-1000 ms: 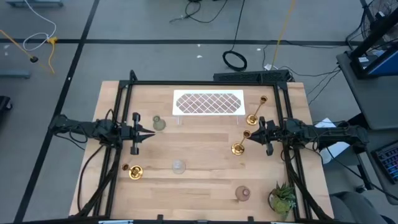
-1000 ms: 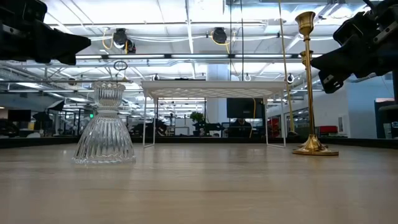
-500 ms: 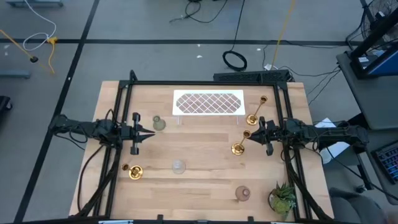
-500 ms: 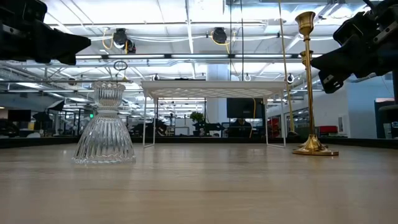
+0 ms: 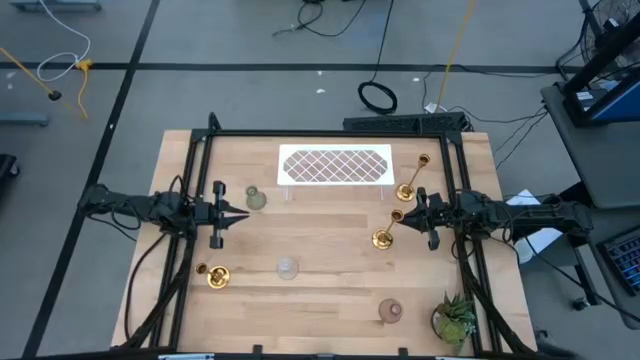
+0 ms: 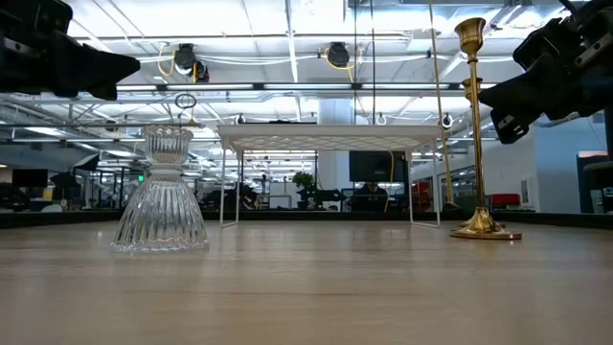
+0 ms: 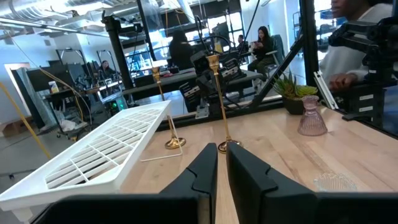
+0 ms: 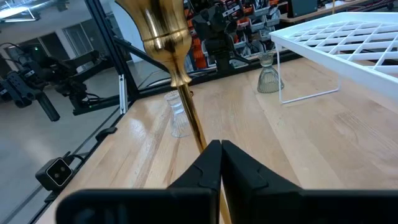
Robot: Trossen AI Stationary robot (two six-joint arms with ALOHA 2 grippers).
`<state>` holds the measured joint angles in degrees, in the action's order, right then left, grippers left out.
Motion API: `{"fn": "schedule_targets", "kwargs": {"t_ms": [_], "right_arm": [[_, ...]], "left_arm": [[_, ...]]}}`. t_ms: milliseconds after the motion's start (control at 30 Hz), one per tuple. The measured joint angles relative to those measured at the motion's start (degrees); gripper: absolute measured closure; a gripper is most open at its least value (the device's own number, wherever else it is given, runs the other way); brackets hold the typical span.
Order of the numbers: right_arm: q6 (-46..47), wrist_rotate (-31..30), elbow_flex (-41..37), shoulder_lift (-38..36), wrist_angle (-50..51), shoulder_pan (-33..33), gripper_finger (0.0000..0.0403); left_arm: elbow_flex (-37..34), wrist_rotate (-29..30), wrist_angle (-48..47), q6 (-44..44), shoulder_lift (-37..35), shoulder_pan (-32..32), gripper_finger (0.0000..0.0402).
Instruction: Pick & Place candle stick holders
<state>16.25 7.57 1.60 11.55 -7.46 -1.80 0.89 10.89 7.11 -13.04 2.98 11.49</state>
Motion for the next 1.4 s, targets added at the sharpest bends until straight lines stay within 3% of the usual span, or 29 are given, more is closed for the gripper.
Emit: {"fn": "schedule_targets", "kwargs": {"t_ms": [1100,1400], "right_arm": [[-0.3,0.0,0.0,0.0,0.0,0.0,0.0399],[-34.9,0.0,0.0,0.0,-2.4,0.0,0.0399]], "left_arm": [[0.0,0.0,0.0,0.0,0.0,0.0,0.0360],[0.0,0.0,0.0,0.0,0.0,0.0,0.0360]]}}
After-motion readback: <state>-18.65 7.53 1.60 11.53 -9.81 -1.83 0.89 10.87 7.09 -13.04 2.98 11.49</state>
